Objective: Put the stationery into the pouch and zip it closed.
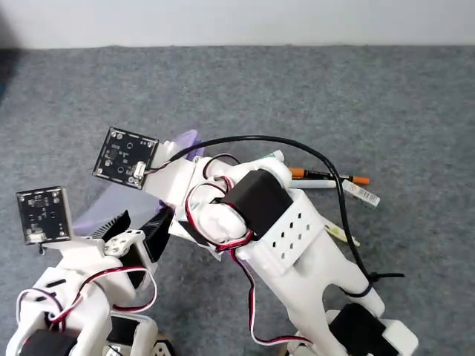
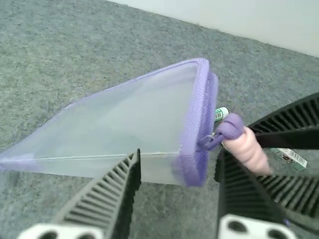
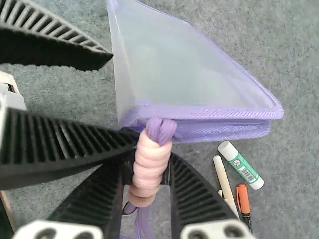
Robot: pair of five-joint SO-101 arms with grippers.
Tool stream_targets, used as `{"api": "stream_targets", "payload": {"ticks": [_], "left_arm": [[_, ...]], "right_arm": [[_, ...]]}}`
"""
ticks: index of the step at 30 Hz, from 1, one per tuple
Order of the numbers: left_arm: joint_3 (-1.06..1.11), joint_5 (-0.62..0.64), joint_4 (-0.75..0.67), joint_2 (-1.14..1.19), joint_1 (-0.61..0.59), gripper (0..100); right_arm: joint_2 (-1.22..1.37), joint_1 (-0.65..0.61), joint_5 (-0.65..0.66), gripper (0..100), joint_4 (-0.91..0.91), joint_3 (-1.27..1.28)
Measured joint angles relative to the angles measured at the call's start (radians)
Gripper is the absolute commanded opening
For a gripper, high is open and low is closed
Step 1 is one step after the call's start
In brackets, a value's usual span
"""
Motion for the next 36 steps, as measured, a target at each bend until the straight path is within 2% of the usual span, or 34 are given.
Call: {"api": "stream_targets", "payload": {"ticks": [13,24,32,36], "left_arm": [[0.078,0.0,-0.006,0.0,0.0,24],[0.078,-0.017,-0.008,0.0,-0.158,24],[0.078,-0.017,-0.008,0.0,-0.173,23],[0.078,-0.017,-0.008,0.0,-0.173,16]], "right_arm": [[0.0,0.0,0.0,0.9,0.0,0.0],[0.0,0.0,0.0,0.9,0.0,0.0],[0.0,0.0,0.0,0.9,0.0,0.0],[0.0,0.0,0.0,0.9,0.0,0.0]]}}
